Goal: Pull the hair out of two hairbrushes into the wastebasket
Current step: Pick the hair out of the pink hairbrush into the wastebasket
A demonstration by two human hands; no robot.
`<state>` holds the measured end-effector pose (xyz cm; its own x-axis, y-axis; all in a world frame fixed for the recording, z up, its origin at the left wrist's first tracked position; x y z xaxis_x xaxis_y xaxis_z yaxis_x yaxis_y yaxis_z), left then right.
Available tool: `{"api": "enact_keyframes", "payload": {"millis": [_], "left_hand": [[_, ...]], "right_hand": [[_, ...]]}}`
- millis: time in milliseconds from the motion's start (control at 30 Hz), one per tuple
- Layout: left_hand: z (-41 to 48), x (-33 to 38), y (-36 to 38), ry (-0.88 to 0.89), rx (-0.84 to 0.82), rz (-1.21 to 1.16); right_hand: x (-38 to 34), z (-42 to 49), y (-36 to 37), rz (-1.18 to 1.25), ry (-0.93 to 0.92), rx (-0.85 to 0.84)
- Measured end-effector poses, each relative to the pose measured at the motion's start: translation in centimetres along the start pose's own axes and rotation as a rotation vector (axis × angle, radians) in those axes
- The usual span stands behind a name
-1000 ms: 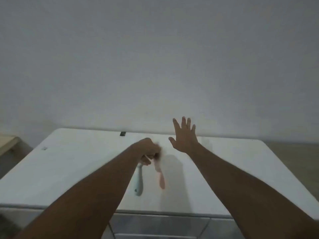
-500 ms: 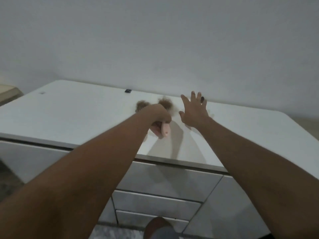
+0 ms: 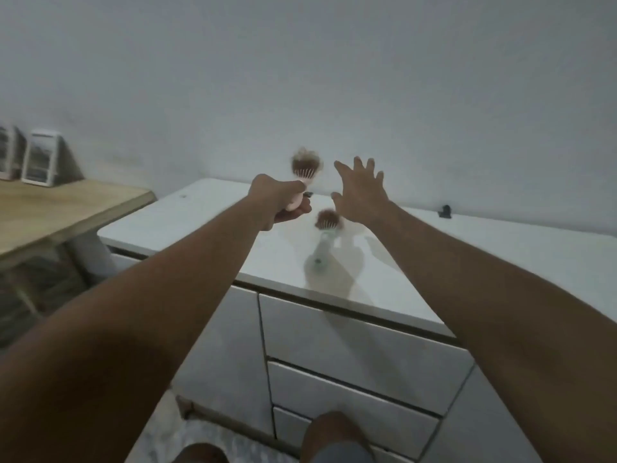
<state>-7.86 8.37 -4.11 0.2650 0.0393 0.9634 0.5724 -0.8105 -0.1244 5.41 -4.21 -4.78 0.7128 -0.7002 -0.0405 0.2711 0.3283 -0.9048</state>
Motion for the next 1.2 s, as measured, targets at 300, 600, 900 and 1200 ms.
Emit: {"api": "enact_keyframes", "payload": {"millis": [300, 600, 900, 1200], "left_hand": [[-4.9, -2.9, -15.1, -0.024, 0.327, -0.197], [-14.8, -16.6, -28.5, -0.201, 0.724, -0.316], [-23.3, -35.7, -33.6, -0.507, 0.703, -0.552], [-26.6, -47.1, -35.3, -0.697, 0.580, -0.643]], "right_hand": [[-18.7, 3.7, 1.1, 0.240, -0.387, -0.013], [-37.8, -5.0, 7.3, 0.377, -0.686, -0.193], [-50.0, -18.6, 17.7, 0.695, -0.641, -0.521], [-54.8, -27.8, 25.5, 0.863, -0.504, -0.833]]}}
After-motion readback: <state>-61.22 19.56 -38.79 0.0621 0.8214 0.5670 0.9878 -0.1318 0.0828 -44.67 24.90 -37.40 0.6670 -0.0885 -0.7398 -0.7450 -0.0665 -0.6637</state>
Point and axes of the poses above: each hand's wrist, its own z-axis towards the middle knuckle, its own y-axis out of the palm, x = y × z, the point moved 5 cm from there along z, towards the middle knuckle, and after that the axes turned 9 degrees about -y, right-handed, at the moved point
